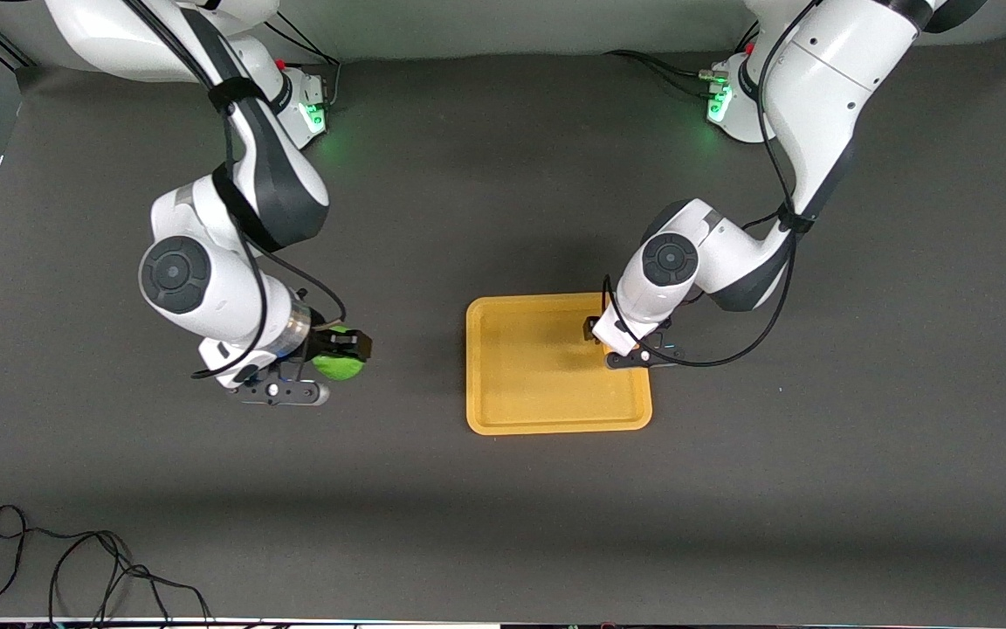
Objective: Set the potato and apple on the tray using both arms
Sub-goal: 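Lower the potato onto the tray and open the left gripper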
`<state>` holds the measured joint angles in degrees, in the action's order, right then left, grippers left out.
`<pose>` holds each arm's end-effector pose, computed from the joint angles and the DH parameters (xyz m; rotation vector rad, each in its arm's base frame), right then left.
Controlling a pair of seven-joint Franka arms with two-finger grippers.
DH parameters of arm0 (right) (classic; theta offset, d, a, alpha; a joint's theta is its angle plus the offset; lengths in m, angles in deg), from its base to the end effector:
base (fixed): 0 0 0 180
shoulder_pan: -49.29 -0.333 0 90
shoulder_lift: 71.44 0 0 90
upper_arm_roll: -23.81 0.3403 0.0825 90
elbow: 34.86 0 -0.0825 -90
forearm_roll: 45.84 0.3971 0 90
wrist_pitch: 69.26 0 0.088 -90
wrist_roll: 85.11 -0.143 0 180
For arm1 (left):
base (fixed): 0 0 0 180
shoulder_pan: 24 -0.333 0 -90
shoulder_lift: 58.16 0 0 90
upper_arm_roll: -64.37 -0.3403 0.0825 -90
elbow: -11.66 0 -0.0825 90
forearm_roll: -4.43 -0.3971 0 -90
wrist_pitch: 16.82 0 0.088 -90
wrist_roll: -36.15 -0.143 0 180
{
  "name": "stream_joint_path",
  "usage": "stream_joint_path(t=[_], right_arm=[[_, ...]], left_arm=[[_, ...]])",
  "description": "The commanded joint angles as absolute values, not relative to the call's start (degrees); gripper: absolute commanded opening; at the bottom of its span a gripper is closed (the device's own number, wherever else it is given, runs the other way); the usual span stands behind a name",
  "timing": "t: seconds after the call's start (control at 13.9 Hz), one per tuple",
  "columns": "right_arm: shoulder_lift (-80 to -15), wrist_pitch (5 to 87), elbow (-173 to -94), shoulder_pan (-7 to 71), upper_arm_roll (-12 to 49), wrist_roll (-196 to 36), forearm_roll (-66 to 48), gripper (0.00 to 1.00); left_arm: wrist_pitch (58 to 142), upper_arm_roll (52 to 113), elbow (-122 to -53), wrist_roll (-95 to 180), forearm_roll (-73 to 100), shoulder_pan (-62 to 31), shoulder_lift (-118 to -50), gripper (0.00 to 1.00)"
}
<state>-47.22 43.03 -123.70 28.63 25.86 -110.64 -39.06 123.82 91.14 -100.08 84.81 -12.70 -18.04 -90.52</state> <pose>0.6413 0.2778 0.3867 -3.0289 0.1484 0.0953 0.5453 -0.3355 0.1900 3.0835 0.1713 -0.0307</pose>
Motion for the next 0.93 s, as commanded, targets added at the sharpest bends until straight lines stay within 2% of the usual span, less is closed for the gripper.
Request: stream_joint_path(t=[0.0,0.29,0.5,0.65,0.79,0.86], right_arm=[[-42.8,42.35,-118.37,25.14,25.66,-116.03,-36.18,0.32],[-33.75,46.92,-111.25,18.27,25.66,-123.51,-35.99,0.32],[-28.74,56.92,-110.45,13.98,25.66,-128.42,-35.99,0.32],[-25.49,62.38,-109.75,10.99,25.66,-131.24,-36.17,0.32],[-21.8,64.41,-107.73,8.35,25.4,-134.58,-36.69,0.32],[-20.04,65.12,-106.77,7.38,25.31,-135.9,-36.78,0.32]], left_arm=[[123.02,90.12,-99.61,87.74,-13.24,-16.0,-88.84,1.0],[120.03,90.29,-99.61,86.69,-12.89,-18.45,-81.2,1.0],[116.52,90.56,-99.52,77.67,-11.49,-23.54,-76.28,1.0],[114.32,90.47,-99.43,69.85,-3.79,-28.37,-72.07,1.0],[109.94,90.21,-98.21,59.4,0.03,-32.68,-67.85,1.0],[105.22,89.51,-96.64,55.52,0.03,-33.74,-66.26,1.0]])
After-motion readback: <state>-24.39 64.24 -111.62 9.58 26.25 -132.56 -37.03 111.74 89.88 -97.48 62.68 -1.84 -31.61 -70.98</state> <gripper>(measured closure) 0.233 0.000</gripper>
